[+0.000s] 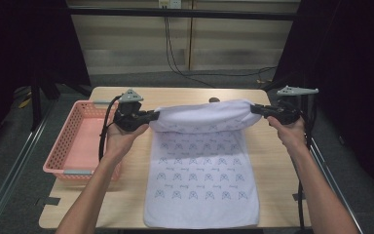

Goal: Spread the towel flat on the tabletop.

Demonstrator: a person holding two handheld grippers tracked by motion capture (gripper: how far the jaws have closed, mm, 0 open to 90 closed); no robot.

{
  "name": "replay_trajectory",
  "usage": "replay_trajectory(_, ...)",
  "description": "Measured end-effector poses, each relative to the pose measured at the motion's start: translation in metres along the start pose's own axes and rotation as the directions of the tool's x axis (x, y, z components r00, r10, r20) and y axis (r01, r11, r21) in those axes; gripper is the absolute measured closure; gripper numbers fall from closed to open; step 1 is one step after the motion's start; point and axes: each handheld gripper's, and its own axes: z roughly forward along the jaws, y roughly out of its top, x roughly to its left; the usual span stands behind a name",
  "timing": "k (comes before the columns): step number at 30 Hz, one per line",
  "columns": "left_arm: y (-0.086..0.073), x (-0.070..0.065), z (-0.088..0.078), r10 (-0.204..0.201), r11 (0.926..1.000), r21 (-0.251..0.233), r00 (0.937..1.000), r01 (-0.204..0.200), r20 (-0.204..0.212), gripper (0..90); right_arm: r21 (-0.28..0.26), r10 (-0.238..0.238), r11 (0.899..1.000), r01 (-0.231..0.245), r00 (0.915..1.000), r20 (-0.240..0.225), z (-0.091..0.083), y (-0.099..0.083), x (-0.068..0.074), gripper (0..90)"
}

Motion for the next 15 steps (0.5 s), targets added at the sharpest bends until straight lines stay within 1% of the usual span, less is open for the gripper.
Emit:
replay_trajectory(1,0.000,-0.001,-0.005,-0.007,0.9999,-0.014,0.9999,0.008,0.012,87.1,-0.011,-0.003,1.000,0.003,1.0000,-0.009,-0.005,0.001,0.003,88.2)
replay_trajectory(3,-0.001,-0.002,-0.015,-0.008,0.9996,-0.026,0.9999,0.008,0.014,87.1,-0.040,-0.003,0.999,0.002,0.9996,-0.026,-0.015,0.000,0.009,88.2)
replay_trajectory(4,-0.002,-0.002,-0.019,-0.019,0.9992,-0.035,0.9995,0.020,0.026,87.1,-0.044,-0.017,0.999,0.016,0.9992,-0.035,-0.022,0.000,0.013,88.2)
replay_trajectory(5,-0.002,-0.002,-0.019,-0.019,0.9992,-0.035,0.9995,0.020,0.026,87.1,-0.044,-0.017,0.999,0.016,0.9992,-0.035,-0.022,0.000,0.013,88.2)
replay_trajectory(6,-0.003,-0.007,-0.027,0.003,0.9990,-0.045,0.9996,-0.002,0.029,87.1,-0.061,-0.033,0.998,0.030,0.9981,-0.053,-0.033,-0.001,0.022,88.2)
replay_trajectory(7,-0.003,-0.007,-0.027,0.003,0.9990,-0.045,0.9996,-0.002,0.029,87.1,-0.061,-0.033,0.998,0.030,0.9981,-0.053,-0.033,-0.001,0.022,88.2)
replay_trajectory(8,-0.004,-0.012,-0.033,0.008,0.9986,-0.052,0.9993,-0.006,0.037,87.1,-0.070,-0.066,0.996,0.063,0.9964,-0.053,-0.045,-0.001,0.030,88.2)
replay_trajectory(9,-0.006,-0.019,-0.043,0.031,0.9976,-0.063,0.9985,-0.028,0.044,87.1,-0.081,-0.074,0.994,0.069,0.9954,-0.060,-0.051,-0.002,0.033,88.2)
replay_trajectory(10,-0.008,-0.023,-0.047,0.028,0.9974,-0.068,0.9981,-0.024,0.055,87.1,-0.087,-0.084,0.993,0.078,0.9943,-0.066,-0.056,-0.002,0.037,88.2)
replay_trajectory(11,-0.008,-0.023,-0.047,0.028,0.9974,-0.068,0.9981,-0.024,0.055,87.1,-0.087,-0.084,0.993,0.078,0.9943,-0.066,-0.056,-0.002,0.037,88.2)
replay_trajectory(12,-0.016,-0.032,-0.054,0.053,0.9959,-0.077,0.9962,-0.048,0.069,87.1,-0.100,-0.102,0.991,0.094,0.9916,-0.080,-0.066,-0.007,0.045,88.2)
replay_trajectory(13,-0.016,-0.032,-0.054,0.053,0.9959,-0.077,0.9962,-0.048,0.069,87.1,-0.100,-0.102,0.991,0.094,0.9916,-0.080,-0.066,-0.007,0.045,88.2)
replay_trajectory(14,-0.026,-0.036,-0.054,0.061,0.9969,-0.054,0.9953,-0.057,0.076,87.1,-0.097,-0.109,0.990,0.101,0.9906,-0.082,-0.070,-0.012,0.048,88.2)
replay_trajectory(15,-0.033,-0.037,-0.052,0.051,0.9979,-0.045,0.9946,-0.047,0.090,87.0,-0.090,-0.110,0.991,0.102,0.9898,-0.091,-0.073,-0.022,0.052,88.2)
